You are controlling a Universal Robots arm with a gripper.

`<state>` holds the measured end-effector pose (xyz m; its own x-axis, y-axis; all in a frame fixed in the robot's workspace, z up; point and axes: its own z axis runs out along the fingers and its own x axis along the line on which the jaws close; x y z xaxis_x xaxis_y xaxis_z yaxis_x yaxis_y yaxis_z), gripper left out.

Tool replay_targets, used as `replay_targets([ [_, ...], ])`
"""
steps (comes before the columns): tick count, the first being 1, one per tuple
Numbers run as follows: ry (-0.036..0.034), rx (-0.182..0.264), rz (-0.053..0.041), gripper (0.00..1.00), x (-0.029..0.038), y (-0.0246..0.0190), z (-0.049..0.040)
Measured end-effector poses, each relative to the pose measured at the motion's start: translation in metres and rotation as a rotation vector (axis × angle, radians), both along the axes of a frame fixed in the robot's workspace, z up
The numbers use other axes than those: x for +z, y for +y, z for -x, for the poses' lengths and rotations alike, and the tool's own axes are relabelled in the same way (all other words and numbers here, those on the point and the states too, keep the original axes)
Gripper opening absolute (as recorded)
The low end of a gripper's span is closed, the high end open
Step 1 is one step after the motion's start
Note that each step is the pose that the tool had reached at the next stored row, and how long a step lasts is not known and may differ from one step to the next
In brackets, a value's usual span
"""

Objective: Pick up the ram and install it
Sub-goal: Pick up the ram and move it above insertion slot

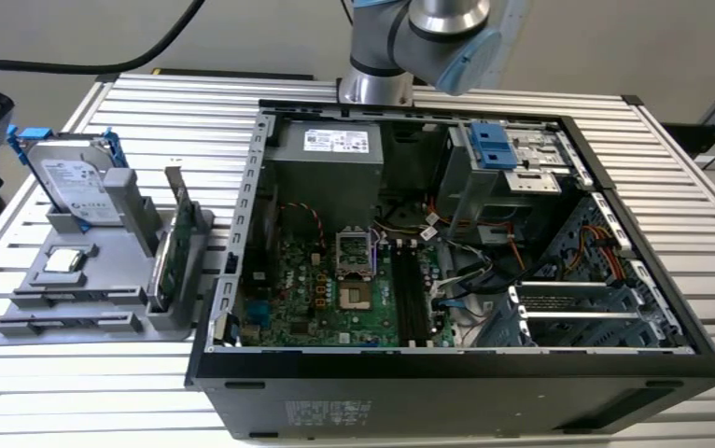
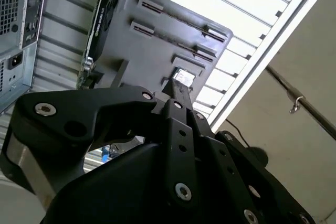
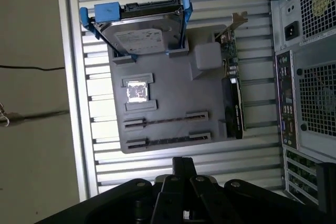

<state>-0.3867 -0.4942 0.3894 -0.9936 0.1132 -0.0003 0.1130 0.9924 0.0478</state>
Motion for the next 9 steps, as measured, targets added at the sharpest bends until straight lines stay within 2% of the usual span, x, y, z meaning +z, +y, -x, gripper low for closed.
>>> replay_targets([
  [9, 0.0000, -0.014, 0.0000, 0.00, 0.0001, 0.0000, 0.0000],
])
